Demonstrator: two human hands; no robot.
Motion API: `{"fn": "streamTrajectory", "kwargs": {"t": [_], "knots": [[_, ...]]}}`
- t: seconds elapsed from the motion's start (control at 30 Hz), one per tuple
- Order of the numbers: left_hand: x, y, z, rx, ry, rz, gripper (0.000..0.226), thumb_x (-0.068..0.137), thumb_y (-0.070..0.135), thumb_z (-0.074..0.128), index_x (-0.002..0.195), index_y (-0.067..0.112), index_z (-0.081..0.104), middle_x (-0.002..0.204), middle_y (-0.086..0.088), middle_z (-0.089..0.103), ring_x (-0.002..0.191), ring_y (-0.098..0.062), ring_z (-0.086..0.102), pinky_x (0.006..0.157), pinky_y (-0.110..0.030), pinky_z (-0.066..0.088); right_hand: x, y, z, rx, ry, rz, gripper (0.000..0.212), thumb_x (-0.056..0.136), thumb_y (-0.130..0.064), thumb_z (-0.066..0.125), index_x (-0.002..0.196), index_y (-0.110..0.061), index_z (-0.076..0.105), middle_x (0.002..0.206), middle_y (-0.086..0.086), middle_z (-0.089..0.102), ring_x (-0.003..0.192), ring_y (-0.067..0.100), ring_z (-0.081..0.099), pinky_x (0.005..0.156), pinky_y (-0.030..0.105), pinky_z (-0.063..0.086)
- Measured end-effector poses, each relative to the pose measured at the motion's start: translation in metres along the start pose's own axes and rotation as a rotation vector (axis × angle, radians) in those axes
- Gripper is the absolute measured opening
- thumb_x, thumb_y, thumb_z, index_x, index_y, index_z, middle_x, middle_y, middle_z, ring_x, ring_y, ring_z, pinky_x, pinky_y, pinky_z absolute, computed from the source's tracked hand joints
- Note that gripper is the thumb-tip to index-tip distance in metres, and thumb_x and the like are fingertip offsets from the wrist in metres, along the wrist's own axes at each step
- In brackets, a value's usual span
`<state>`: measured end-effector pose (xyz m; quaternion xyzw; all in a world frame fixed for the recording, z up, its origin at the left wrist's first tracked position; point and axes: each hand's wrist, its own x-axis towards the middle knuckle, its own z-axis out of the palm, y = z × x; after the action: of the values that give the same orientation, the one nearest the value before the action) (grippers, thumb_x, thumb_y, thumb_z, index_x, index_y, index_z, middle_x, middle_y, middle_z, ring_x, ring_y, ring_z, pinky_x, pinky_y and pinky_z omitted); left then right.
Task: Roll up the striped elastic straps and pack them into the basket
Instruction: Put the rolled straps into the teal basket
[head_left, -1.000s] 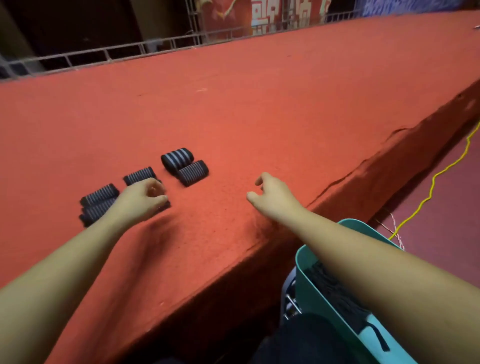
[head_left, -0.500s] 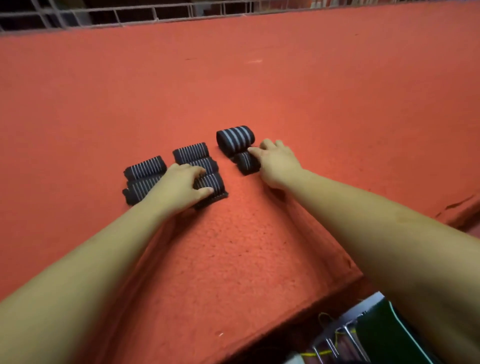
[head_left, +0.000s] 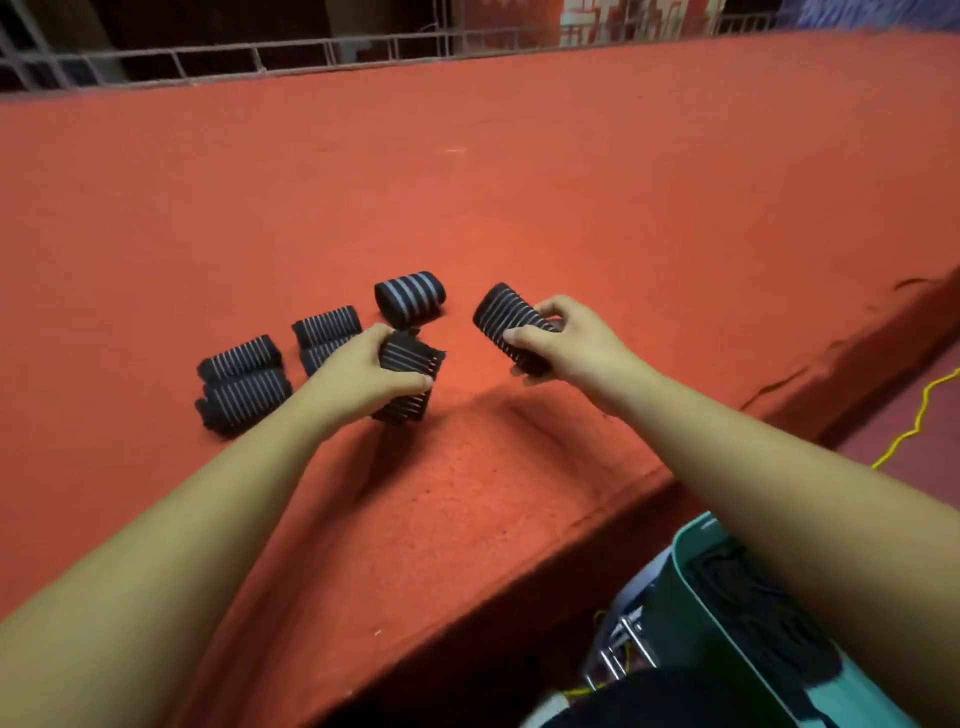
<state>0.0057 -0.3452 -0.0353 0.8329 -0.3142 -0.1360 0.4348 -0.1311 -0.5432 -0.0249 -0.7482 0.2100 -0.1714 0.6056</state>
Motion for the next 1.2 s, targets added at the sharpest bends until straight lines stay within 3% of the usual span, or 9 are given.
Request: {"fn": "streamTrajectory", "kwargs": {"t": [0.13,0.33,0.43,0.57,0.7,0.83,0.97,1.07,1.2], "knots": [[-0.025,0.052,0.047,-0.398,-0.17,-0.021,0.036,0.082,0.006,0.077,0.103,0.015,0.049,0.086,-0.005,0.059,0.067,-0.01,0.063,0.055,-0.029,0.055,-0.073,0.011,-0.074,0.188,0.05,0.101,0.013,0.087,-0.004,0.071,0.091,-0.009,0.061,0.074,0.01,0.063,0.056,0.02,0.063,0.055,0.031,0.055],[-0.061,0.123,0.164,-0.54,-0.459,-0.024,0.041,0.083,0.006,0.077,0.111,0.015,0.047,0.09,-0.01,0.058,0.068,-0.024,0.063,0.058,-0.039,0.056,-0.186,0.043,-0.188,-0.234,0.182,0.157,0.021,0.082,-0.01,0.079,0.095,-0.004,0.065,0.069,0.006,0.065,0.057,0.017,0.06,0.054,0.03,0.048],[-0.083,0.149,0.227,-0.537,-0.566,-0.052,0.052,0.069,0.022,0.08,0.113,0.014,0.053,0.094,-0.01,0.061,0.081,-0.025,0.063,0.077,-0.048,0.055,-0.232,0.063,-0.223,-0.436,0.247,0.24,0.029,0.076,-0.013,0.085,0.091,-0.01,0.059,0.067,0.0,0.064,0.052,0.01,0.057,0.052,0.025,0.047],[-0.109,0.17,0.3,-0.561,-0.687,-0.149,0.043,0.061,0.026,0.067,0.1,0.013,0.058,0.09,-0.008,0.062,0.085,-0.023,0.059,0.082,-0.041,0.046,-0.277,0.094,-0.254,-0.606,0.289,0.354,0.024,0.077,-0.013,0.077,0.088,-0.017,0.057,0.075,-0.002,0.062,0.065,0.013,0.056,0.053,0.02,0.041],[-0.122,0.164,0.358,-0.443,-0.778,-0.074,0.054,0.056,0.036,0.077,0.103,0.013,0.064,0.096,-0.008,0.071,0.093,-0.023,0.067,0.099,-0.047,0.049,-0.302,0.12,-0.27,-0.747,0.271,0.486,0.02,0.078,-0.015,0.07,0.095,-0.013,0.059,0.088,0.004,0.064,0.08,0.021,0.056,0.059,0.022,0.041],[-0.129,0.164,0.395,-0.259,-0.852,0.06,0.038,0.069,0.026,0.084,0.103,0.023,0.069,0.096,0.0,0.073,0.089,-0.013,0.069,0.089,-0.03,0.053,-0.315,0.144,-0.278,-0.82,0.274,0.6,0.028,0.077,-0.018,0.067,0.101,-0.01,0.055,0.098,0.01,0.067,0.091,0.028,0.062,0.07,0.035,0.045],[-0.128,0.156,0.43,-0.063,-0.854,0.245,0.041,0.07,0.013,0.084,0.107,0.021,0.069,0.097,-0.002,0.062,0.085,-0.013,0.061,0.083,-0.025,0.047,-0.314,0.162,-0.269,-0.869,0.332,0.64,0.034,0.081,-0.02,0.071,0.098,-0.014,0.042,0.108,0.019,0.065,0.099,0.035,0.064,0.067,0.032,0.041],[-0.127,0.146,0.449,0.156,-0.835,0.387,0.05,0.072,0.017,0.084,0.118,0.025,0.067,0.104,-0.003,0.052,0.094,-0.018,0.056,0.084,-0.019,0.037,-0.307,0.174,-0.257,-0.877,0.366,0.669,0.032,0.081,-0.021,0.073,0.101,-0.011,0.05,0.11,0.019,0.066,0.099,0.036,0.065,0.066,0.03,0.039],[-0.118,0.135,0.467,0.317,-0.823,0.481,0.057,0.076,0.016,0.081,0.13,0.019,0.061,0.117,-0.008,0.056,0.113,-0.024,0.056,0.09,-0.016,0.033,-0.297,0.19,-0.248,-0.827,0.391,0.721,0.031,0.083,-0.018,0.074,0.104,-0.006,0.054,0.11,0.018,0.065,0.102,0.037,0.065,0.072,0.032,0.045]]}}
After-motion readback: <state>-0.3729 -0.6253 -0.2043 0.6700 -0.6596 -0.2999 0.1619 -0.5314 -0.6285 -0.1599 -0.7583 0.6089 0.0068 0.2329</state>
